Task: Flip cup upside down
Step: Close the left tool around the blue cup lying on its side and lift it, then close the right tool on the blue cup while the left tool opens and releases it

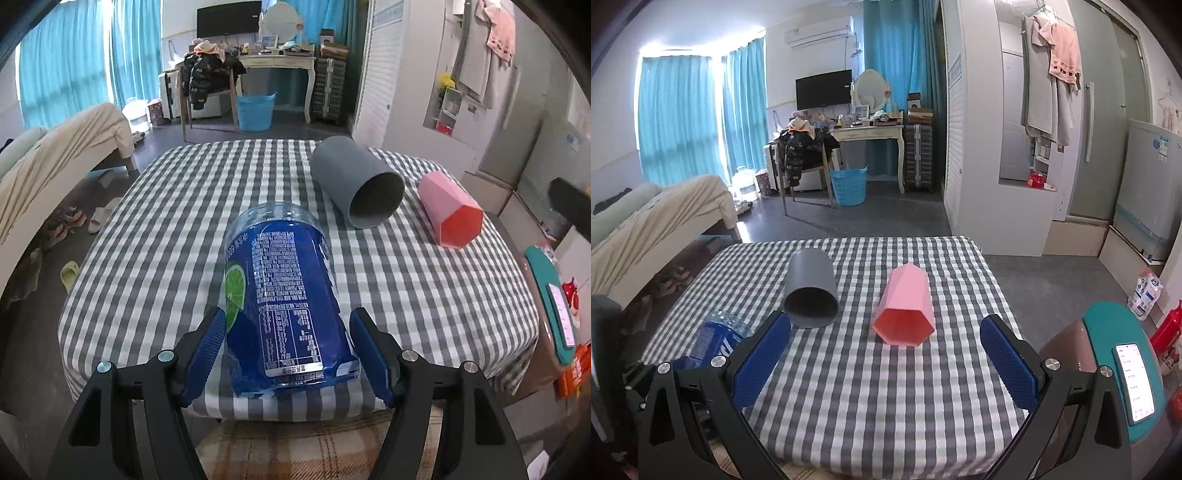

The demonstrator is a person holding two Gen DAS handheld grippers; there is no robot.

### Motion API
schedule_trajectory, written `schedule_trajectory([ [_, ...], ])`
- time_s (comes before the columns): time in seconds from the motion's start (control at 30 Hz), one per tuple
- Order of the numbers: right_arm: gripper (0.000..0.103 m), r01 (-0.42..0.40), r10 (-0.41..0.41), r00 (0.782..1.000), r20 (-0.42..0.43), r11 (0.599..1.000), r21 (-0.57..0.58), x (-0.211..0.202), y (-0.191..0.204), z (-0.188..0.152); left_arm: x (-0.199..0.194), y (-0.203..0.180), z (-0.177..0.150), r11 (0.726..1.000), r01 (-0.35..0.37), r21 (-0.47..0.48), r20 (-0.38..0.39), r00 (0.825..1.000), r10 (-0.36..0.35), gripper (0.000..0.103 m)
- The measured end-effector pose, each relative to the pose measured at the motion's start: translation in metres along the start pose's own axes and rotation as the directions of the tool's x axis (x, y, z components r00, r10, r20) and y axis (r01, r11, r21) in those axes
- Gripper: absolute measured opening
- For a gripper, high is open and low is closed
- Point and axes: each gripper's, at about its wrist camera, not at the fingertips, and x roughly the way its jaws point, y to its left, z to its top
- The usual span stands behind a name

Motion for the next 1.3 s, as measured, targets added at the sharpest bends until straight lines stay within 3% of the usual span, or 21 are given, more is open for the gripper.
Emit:
schedule_trajectory([
  [0.1,0.103,0.010,-0.010,1.000,0.003,1.000,-0.007,-0.009,0.001,-0.002,-0.002,-0.008,-0.003,1.000,-0.001,0.013,0.001,1.000,0.001,0.072],
  [0.17,0.103,0.016,-0.016,1.000,0.001,1.000,-0.009,-0.014,0.003,-0.005,-0.002,-0.011,-0.004,0.999,-0.022,0.031,-0.007,1.000,0.022,0.081],
  [0.23,0.103,0.016,-0.016,1.000,-0.005,1.000,-0.005,-0.016,0.003,-0.004,-0.006,-0.011,-0.004,0.999,-0.039,0.033,-0.001,0.999,0.040,0.082],
  [0.47,0.103,0.010,-0.010,1.000,-0.018,1.000,-0.012,-0.025,0.016,0.006,-0.040,0.002,0.006,0.999,0.035,0.031,0.049,0.998,-0.036,0.083],
  [0.57,0.103,0.024,-0.025,0.999,-0.021,0.999,-0.036,-0.027,0.030,0.011,-0.059,0.019,0.013,0.997,0.073,0.016,0.087,0.993,-0.074,0.093],
  [0.67,0.103,0.044,-0.046,0.998,-0.037,0.997,-0.061,-0.025,0.045,0.017,-0.071,0.050,0.019,1.000,0.025,-0.011,0.160,0.987,-0.023,0.093],
  [0.8,0.103,0.016,-0.028,0.993,-0.114,0.995,-0.102,-0.008,0.075,0.020,-0.065,0.095,0.021,0.995,-0.059,-0.075,0.179,0.981,0.072,0.093],
  [1.0,0.103,-0.068,0.015,0.959,-0.284,0.981,-0.179,0.038,0.124,0.018,-0.041,0.138,0.016,0.985,-0.085,-0.150,0.128,0.986,0.105,0.093],
  [1.13,0.103,-0.118,0.030,0.918,-0.394,0.973,-0.201,0.072,0.152,0.009,-0.025,0.151,0.019,0.982,-0.097,-0.161,0.101,0.988,0.114,0.093],
  [1.23,0.103,-0.164,0.053,0.874,-0.483,0.968,-0.190,0.102,0.169,0.000,-0.015,0.160,0.021,0.980,-0.104,-0.167,0.087,0.989,0.120,0.093],
  [1.3,0.103,-0.179,0.060,0.860,-0.507,0.965,-0.189,0.113,0.176,-0.004,-0.009,0.167,0.021,0.977,-0.116,-0.176,0.078,0.988,0.132,0.093],
])
